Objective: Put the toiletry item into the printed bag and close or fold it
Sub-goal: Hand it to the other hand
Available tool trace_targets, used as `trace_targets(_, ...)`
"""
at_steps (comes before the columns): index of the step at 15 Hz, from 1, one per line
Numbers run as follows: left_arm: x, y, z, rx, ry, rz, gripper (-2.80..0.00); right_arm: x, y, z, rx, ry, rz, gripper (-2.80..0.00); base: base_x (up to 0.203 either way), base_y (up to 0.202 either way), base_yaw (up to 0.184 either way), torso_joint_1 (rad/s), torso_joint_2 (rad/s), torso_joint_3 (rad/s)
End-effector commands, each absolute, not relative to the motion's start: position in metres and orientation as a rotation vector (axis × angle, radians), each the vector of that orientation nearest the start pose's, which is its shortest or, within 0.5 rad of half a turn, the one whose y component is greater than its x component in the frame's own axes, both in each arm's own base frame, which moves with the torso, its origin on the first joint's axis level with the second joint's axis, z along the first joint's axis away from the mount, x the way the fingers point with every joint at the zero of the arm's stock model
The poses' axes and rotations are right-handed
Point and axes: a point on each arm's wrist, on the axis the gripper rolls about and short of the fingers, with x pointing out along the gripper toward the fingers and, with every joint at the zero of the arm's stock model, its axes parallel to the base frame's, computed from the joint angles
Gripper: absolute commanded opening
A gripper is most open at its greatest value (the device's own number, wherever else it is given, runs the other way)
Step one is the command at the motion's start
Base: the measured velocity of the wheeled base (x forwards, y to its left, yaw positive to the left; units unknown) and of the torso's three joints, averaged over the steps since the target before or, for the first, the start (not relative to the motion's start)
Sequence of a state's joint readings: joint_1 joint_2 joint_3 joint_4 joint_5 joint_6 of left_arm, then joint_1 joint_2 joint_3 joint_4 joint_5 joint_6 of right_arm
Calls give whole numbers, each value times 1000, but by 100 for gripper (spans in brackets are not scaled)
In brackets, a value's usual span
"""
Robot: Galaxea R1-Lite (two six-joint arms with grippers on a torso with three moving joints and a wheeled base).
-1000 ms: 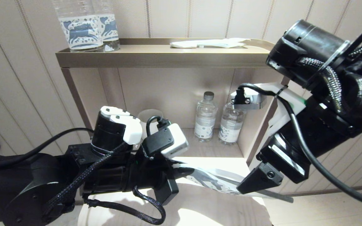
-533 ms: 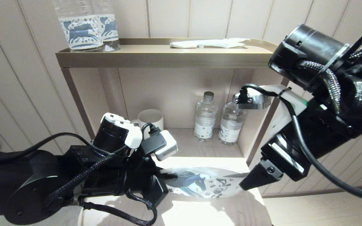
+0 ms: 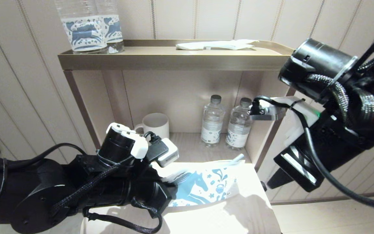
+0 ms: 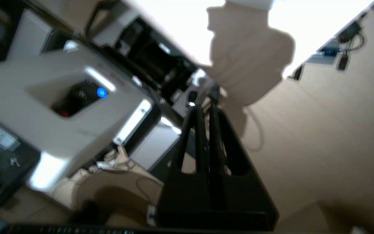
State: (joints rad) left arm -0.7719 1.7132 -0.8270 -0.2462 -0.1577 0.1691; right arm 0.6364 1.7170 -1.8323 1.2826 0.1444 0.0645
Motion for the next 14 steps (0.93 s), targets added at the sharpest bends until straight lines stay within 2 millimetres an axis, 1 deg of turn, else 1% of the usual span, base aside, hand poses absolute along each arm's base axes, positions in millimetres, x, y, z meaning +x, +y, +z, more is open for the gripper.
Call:
trace_targets(1,207,-206,150,350,545,-954,-280,207,143,290,-218,1217,604,-280,0,0,0,0,0,0)
trace_targets(4,206,-206,156,346,502,-962,-280,221,140,286,-213,1206,548,-280,0,0,0,0,0,0)
trace_targets(7,204,-204,162,348,468,-968,-280,235,144,277,-225,1209,516,-280,0,0,0,0,0,0)
trace_targets(9,203,-204,164,347,462,-967,-280,244,142,271,-225,1226,485,-280,0,0,0,0,0,0)
trace_targets(14,203,-204,162,349,470,-967,-280,252,142,261,-236,1257,456,-280,0,0,0,0,0,0)
